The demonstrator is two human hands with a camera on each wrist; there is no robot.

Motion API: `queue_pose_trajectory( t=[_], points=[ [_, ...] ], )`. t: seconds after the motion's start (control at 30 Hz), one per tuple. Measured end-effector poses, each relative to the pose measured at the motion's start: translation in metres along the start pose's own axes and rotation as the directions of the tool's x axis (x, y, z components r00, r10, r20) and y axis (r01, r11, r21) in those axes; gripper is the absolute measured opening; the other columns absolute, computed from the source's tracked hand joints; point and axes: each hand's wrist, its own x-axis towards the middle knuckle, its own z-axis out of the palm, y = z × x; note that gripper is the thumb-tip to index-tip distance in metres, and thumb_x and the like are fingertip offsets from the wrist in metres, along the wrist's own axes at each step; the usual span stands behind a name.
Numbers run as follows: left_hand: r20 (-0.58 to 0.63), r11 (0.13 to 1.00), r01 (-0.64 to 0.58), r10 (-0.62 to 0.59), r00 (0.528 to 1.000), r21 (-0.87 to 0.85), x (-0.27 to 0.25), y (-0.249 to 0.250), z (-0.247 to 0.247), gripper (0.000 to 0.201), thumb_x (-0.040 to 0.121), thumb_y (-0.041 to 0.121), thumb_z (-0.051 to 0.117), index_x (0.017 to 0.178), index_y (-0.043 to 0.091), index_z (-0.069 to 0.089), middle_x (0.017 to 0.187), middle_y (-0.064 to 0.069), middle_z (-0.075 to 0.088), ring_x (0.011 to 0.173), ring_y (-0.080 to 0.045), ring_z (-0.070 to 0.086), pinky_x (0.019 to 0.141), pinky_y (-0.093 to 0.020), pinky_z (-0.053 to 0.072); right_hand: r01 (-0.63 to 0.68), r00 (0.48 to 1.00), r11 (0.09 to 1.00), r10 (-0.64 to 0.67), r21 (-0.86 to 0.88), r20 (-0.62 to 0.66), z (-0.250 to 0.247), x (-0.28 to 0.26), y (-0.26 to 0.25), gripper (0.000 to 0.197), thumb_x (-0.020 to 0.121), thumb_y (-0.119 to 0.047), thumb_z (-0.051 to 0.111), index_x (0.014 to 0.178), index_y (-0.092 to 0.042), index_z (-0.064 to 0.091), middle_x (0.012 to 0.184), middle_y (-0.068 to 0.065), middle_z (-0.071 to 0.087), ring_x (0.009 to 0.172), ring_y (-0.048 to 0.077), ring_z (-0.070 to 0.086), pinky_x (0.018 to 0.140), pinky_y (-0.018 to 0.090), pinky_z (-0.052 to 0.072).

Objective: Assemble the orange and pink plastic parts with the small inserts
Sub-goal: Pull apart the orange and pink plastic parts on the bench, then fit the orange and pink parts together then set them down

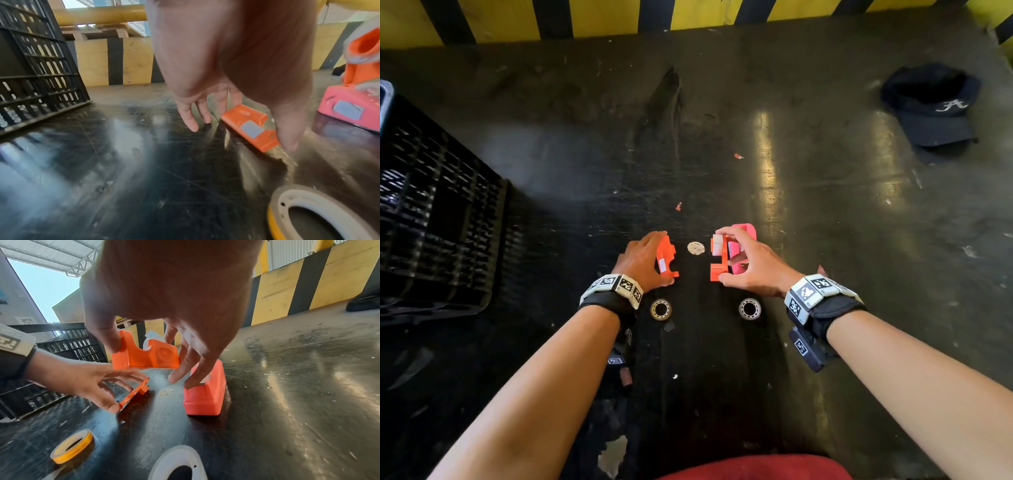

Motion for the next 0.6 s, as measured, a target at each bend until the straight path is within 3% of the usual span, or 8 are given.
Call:
queue_pose_trajectory(
  t=[0.1,0.17,0.3,0.43,0.53,0.6],
  points=[
    [-0.059,0.984,-0.048,0.038,0.998,-0.169,-0.003,0.002,-0.001,0.099,0.071,0.039,0.09,0.153,0.023,0.035,0.154,-0.003,0.051,0.142,-0.03,0.046,0.113,-0.045,0.041,0.0,1.0,1.0,-0.001,0.012,0.011,0.0,-0.002,-0.001,0.081,0.076,-0.029,0.082,0.144,-0.038,0.038,0.145,-0.001,0.047,0.105,0.011,0.068,0.081,0.025,0.054],
    [-0.032,0.928,-0.061,0.053,0.998,-0.368,-0.008,0.01,-0.007,0.094,0.074,0.038,0.089,0.151,0.023,0.038,0.149,0.002,0.056,0.137,-0.021,0.053,0.111,-0.035,0.04,-0.003,1.0,1.0,0.002,0.025,0.006,-0.001,-0.004,-0.002,0.08,0.078,-0.028,0.081,0.145,-0.037,0.039,0.147,-0.002,0.047,0.104,0.009,0.067,0.081,0.023,0.053],
    [0.115,0.698,-0.034,0.165,0.98,-0.715,-0.025,0.036,-0.02,0.098,0.07,0.029,0.089,0.154,0.022,0.04,0.151,0.003,0.053,0.129,-0.018,0.062,0.112,-0.049,0.049,-0.001,1.0,0.998,0.001,0.066,0.001,-0.004,-0.01,-0.005,0.075,0.082,-0.022,0.079,0.145,-0.033,0.041,0.145,-0.001,0.049,0.107,0.011,0.066,0.08,0.016,0.048],
    [0.125,0.644,-0.062,0.24,0.963,-0.762,-0.038,0.058,-0.023,0.081,0.085,0.011,0.08,0.154,0.02,0.038,0.154,-0.002,0.051,0.116,-0.01,0.069,0.094,-0.031,0.057,0.009,1.0,0.994,-0.01,0.108,0.002,-0.007,-0.018,-0.013,0.074,0.079,-0.027,0.076,0.144,-0.035,0.042,0.143,0.001,0.054,0.112,0.015,0.067,0.094,0.034,0.055],
    [0.126,0.627,-0.062,0.25,0.96,-0.776,-0.045,0.065,-0.026,0.09,0.076,0.023,0.08,0.155,0.023,0.037,0.155,0.0,0.049,0.12,-0.017,0.068,0.095,-0.036,0.056,0.003,1.0,0.991,-0.001,0.136,-0.013,-0.01,-0.025,-0.016,0.076,0.072,-0.04,0.073,0.141,-0.04,0.043,0.141,0.0,0.055,0.119,0.019,0.064,0.104,0.046,0.052],
    [0.137,0.628,-0.056,0.255,0.957,-0.776,-0.049,0.068,-0.028,0.091,0.076,0.023,0.08,0.156,0.023,0.036,0.156,-0.001,0.047,0.123,-0.02,0.066,0.098,-0.04,0.055,0.0,1.0,0.99,0.002,0.142,-0.019,-0.011,-0.028,-0.017,0.075,0.071,-0.043,0.073,0.139,-0.043,0.043,0.14,0.0,0.056,0.122,0.02,0.062,0.105,0.049,0.051]
  ],
)
